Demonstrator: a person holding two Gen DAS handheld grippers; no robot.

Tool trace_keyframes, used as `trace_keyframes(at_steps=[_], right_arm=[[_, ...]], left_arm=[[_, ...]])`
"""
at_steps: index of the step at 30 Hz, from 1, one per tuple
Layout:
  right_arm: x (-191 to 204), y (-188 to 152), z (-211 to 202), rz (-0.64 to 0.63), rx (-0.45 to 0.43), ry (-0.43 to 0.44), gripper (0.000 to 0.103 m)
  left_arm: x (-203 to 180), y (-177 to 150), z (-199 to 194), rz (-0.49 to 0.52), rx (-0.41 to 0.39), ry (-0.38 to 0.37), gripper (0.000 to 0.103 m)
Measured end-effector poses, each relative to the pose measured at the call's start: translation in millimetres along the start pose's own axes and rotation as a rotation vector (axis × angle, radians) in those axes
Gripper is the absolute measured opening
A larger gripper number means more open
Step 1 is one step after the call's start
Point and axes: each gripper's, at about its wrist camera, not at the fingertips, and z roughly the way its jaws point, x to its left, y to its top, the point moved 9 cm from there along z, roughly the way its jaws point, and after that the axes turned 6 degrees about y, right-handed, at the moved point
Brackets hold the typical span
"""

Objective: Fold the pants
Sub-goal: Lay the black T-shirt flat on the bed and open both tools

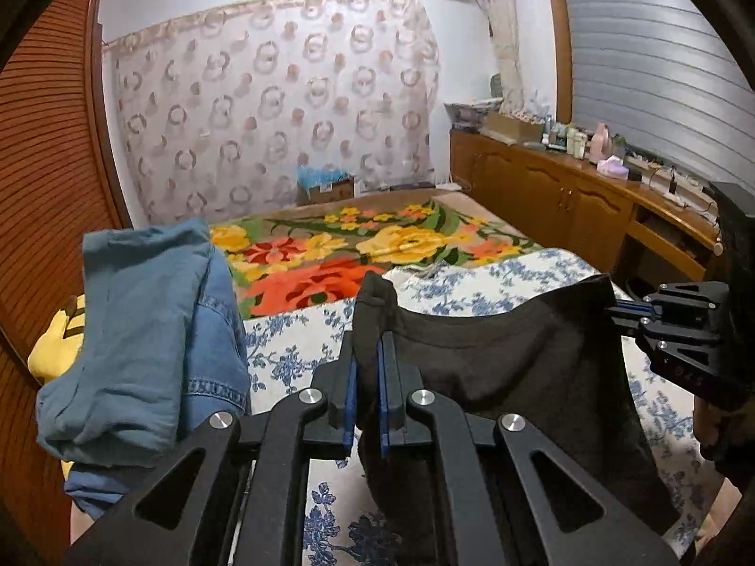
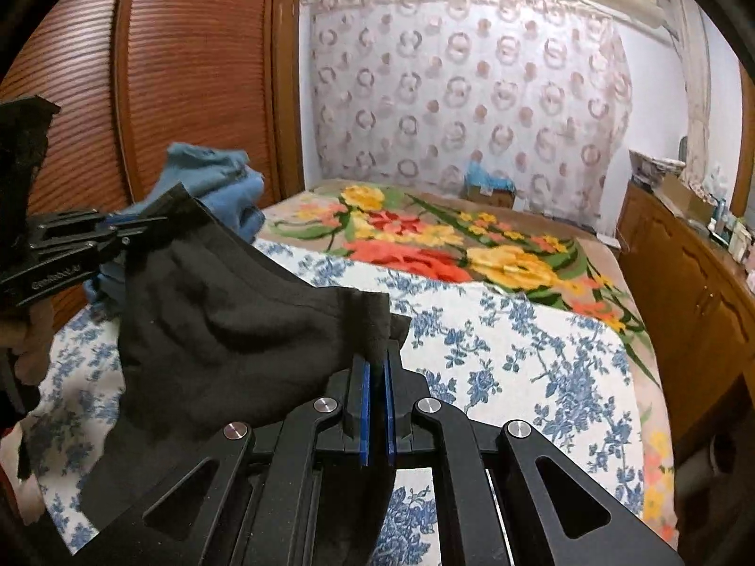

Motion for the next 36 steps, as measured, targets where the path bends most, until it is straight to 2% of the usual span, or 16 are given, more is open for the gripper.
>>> trace_keyframes(at_steps=[3,4,7,9,10,12,14,16,21,28,36], right_arm=[[1.7,3.6,13.0,0.014,0.034,-0.004,0.005],[1.2,3.9,16.5,0.018,0.044,-0.006,0.005],[2.2,7.6,23.0,0.023,0.072,-0.018,0.005],[4.0,7.7,25.3,0.023,0.088,-0.027,0.005],[5.4,7.7,26.1,0.018,0.1,-0.029,0.008],[7.0,7.8,25.7,0.01,0.123,-0.038,0.011],[6.1,7.2,23.0,0.01,0.134,-0.058,0.015],[6.7,6.1,19.0,0.016,0.139,-0.061,0.026],[13.5,1.5,3.2,0.026,0.136,-0.053,0.035],[33.1,-13.3,-26.5,0.044,0.132,-0.012,0.041],[58.3,-31.6,-40.7,0.048,0.17,0.029,0.044]], left_arm=[[1.8,-4.5,10.3,0.004,0.034,0.015,0.014],[2.1,-6.1,12.1,0.007,0.041,0.025,0.02],[-0.2,-10.1,11.7,0.007,0.041,0.012,0.051],[-1.0,-11.0,9.2,0.012,0.039,0.004,0.058],[-0.3,-11.4,8.8,0.014,0.042,0.001,0.062],[-1.9,-15.2,4.1,0.014,0.046,-0.016,0.062],[-4.3,-19.6,0.5,0.017,0.053,-0.027,0.068],[-5.7,-24.2,-3.4,0.012,0.056,-0.037,0.071],[-13.0,-35.2,-13.4,0.012,0.066,-0.056,0.071],[-19.7,-51.3,-22.9,0.013,0.083,-0.053,0.071],[-31.5,-77.6,-26.8,0.015,0.126,-0.066,0.071]])
